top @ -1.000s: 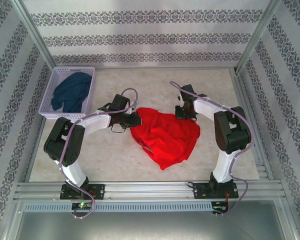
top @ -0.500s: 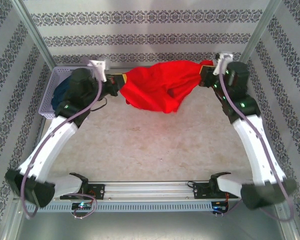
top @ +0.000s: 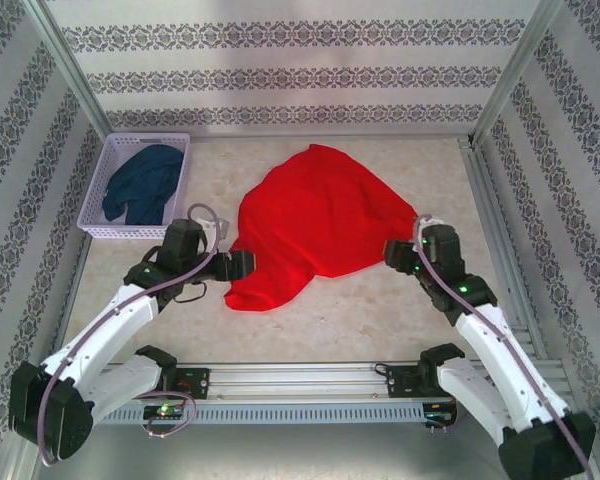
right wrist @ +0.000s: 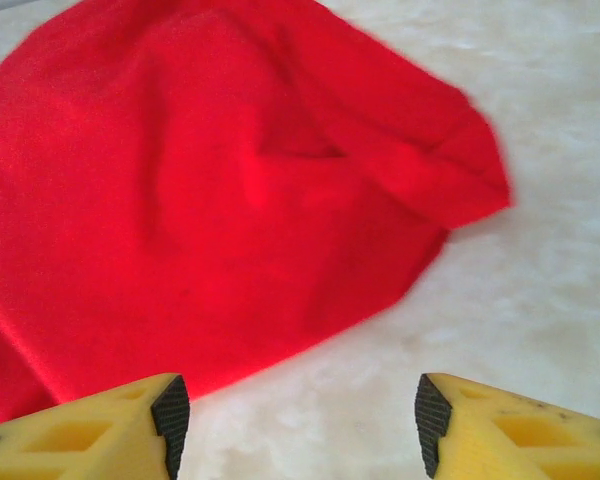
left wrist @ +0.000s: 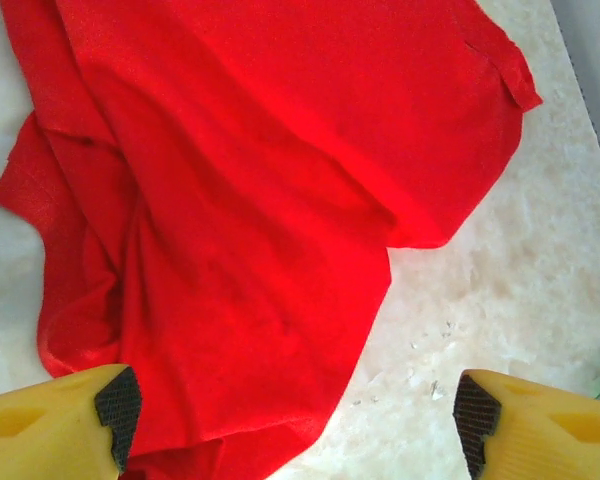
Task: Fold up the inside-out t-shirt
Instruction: Flatten out the T-shirt at the center of the table.
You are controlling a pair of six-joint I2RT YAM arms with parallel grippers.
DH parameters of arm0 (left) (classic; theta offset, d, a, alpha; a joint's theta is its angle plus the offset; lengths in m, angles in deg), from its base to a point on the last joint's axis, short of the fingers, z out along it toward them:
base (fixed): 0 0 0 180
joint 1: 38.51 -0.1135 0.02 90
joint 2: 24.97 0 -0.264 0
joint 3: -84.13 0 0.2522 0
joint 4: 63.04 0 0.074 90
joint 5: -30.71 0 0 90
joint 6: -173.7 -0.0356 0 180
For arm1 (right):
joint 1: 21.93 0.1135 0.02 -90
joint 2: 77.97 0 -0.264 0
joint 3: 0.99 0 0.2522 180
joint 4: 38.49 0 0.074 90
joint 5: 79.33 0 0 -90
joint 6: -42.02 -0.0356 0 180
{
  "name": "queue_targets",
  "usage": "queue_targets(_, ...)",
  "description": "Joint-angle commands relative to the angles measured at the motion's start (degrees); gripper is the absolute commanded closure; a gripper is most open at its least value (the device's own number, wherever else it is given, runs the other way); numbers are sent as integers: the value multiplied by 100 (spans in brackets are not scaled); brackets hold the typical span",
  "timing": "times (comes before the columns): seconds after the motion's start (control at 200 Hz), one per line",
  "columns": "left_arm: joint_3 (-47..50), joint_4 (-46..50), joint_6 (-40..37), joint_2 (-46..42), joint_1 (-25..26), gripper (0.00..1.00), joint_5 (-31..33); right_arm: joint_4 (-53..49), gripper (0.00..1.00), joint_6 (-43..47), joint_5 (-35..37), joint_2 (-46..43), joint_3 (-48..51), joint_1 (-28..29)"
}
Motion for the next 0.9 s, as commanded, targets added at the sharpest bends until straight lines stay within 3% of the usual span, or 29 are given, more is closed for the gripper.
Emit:
queue_targets(0.0,-445,-119,361,660,137,16,709,666,35,18,-36,1058,-415,665)
queue_targets(0.07,-734,12,377,1195,133,16,1133,754,33,103,-55,1910,-851,919)
queue_targets(0.14,-926,-208,269,1632,125,16,1136,882,33,114,-341,2693,-1219,999)
queue_targets(0.325,-1698,241,-80,2752,71,19,1331,996,33,205,-1021,3705,-1748,1054)
queue_targets(0.42,-1513,31,121,2884,65,21,997,1024,33,270,-1390,4245,-2149,1449)
queue_targets(0.62,-1014,44,166,2472,55,20,1363,1190,35,274,-1136,5404,-2678,1932)
queue_targets(0.69,-945,29,169,2455,33,20,1321,1201,48,327,-1119,5726,-2907,1943)
queue_targets(0.794,-1000,65,167,2485,30,21,1177,954,90,487,-747,5669,-2950,1818)
queue_targets(0.844,-1000,64,176,2428,28,21,1149,942,100,498,-734,5332,-2696,1730)
queue_targets(0.894,-993,90,175,2328,30,22,1169,881,100,459,-668,4709,-2245,1648)
